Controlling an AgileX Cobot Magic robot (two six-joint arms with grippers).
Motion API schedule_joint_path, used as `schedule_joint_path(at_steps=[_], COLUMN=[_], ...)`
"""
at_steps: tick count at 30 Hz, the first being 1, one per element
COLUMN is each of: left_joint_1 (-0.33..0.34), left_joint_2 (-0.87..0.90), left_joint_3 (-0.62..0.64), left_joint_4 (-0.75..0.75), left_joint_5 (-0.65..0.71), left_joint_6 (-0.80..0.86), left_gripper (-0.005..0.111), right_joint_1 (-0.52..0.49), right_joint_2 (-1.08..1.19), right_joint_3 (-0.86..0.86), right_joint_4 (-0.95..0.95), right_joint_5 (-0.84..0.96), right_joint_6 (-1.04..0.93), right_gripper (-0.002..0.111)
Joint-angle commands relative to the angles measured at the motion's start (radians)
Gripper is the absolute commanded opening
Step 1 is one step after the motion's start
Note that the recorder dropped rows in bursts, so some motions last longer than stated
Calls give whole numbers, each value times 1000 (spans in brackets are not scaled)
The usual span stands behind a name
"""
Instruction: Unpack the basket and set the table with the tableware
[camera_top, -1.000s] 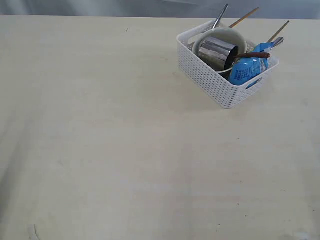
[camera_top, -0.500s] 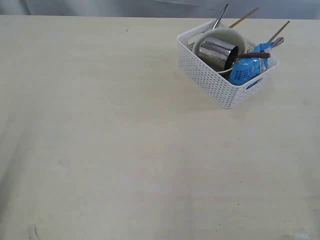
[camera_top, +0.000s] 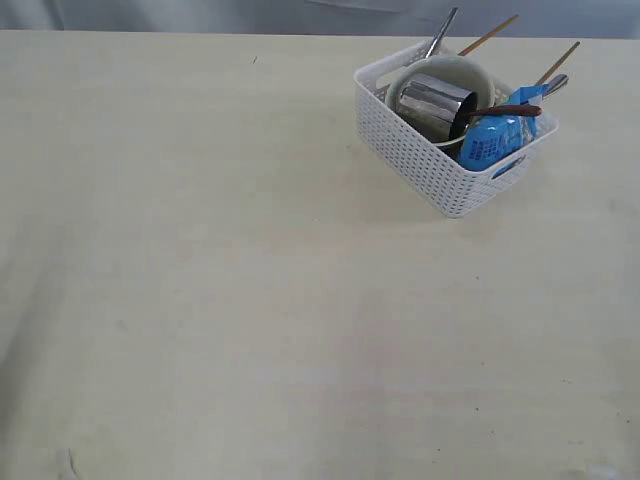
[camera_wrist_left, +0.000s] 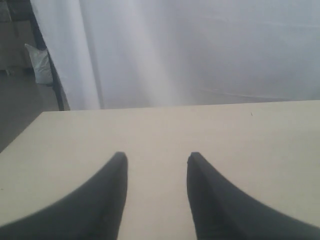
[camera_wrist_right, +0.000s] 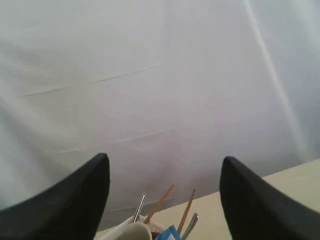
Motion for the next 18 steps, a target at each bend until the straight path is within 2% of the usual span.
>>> schedule_joint_path(at_steps=[1,6,11,14,18], left_joint_1=[-5,-5,-5,-5,-5], left_joint_2=[-1,-1,-1,-1,-1], left_joint_3=[3,3,3,3,3], left_joint_4=[-5,-5,-5,-5,-5], left_joint_5=[-5,-5,-5,-5,-5], left_joint_6=[-5,-5,-5,-5,-5], left_gripper=[38,38,38,38,38], right_joint_1=[4,4,4,4,4], right_joint_2=[265,546,719,780,838], right_joint_3=[-146,-250,-256,-272,-314], right_joint_4=[-122,-225,-237,-344,-358], right_joint_5=[9,51,-31,-23,32], right_joint_6=[-18,-18,-31,-31,-31], right_gripper=[59,58,59,59,76])
